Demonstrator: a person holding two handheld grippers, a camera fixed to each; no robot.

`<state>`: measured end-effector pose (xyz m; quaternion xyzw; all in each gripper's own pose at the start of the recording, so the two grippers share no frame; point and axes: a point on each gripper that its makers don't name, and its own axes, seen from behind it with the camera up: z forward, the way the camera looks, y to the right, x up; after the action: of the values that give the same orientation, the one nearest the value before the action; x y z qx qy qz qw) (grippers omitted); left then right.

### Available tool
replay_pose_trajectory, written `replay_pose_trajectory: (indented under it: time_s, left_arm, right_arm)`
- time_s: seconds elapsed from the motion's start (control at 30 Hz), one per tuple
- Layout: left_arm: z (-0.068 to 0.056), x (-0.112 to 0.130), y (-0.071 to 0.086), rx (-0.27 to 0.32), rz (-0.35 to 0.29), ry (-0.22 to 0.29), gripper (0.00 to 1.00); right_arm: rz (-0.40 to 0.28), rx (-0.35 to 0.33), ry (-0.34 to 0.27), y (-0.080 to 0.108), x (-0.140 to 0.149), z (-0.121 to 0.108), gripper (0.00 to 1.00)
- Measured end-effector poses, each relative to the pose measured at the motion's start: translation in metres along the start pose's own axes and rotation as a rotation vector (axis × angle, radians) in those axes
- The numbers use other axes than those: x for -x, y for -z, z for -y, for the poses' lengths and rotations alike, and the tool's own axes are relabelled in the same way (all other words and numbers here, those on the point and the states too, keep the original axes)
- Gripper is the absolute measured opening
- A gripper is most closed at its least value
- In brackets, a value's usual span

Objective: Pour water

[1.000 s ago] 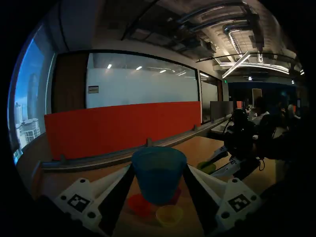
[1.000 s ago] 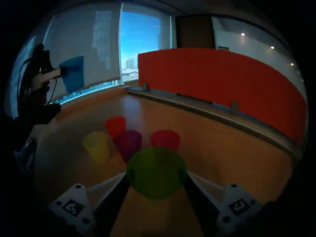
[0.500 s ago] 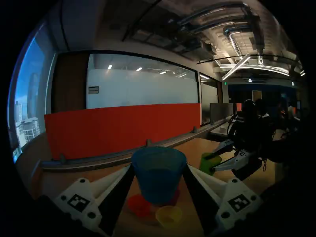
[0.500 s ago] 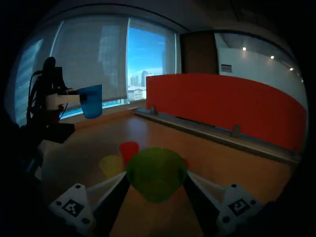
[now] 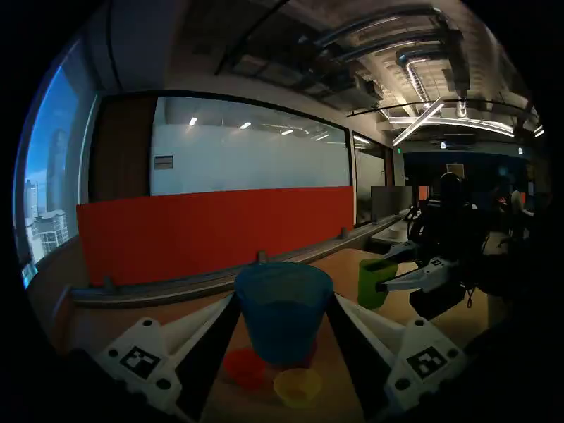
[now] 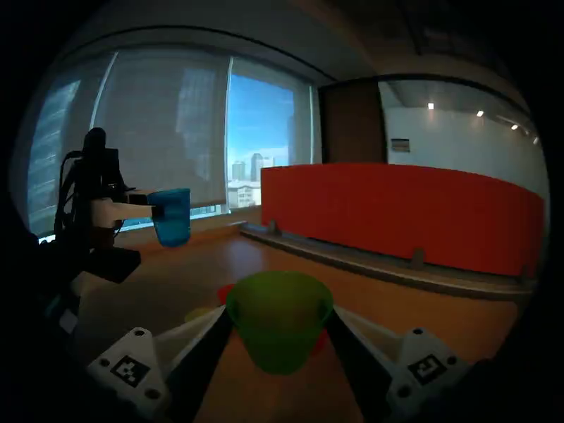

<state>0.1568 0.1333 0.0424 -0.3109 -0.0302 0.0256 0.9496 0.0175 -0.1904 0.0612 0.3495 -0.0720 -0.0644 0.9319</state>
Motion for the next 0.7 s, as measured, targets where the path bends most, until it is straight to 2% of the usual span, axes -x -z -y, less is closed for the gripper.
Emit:
replay_pose_trajectory:
  time_s: [0.3, 0.7]
  left_arm:
    - [-0.001, -0.001, 0.002, 0.004, -0.007, 0.009, 0.85]
    - [-0.001, -0.004, 0.002, 0.004, -0.016, -0.008, 0.85]
  right_arm:
    - [-0.057, -0.003, 0.020, -0.001, -0.016, 0.005, 0.91]
    - [-0.065, -0.006, 0.020, -0.003, -0.015, 0.006, 0.91]
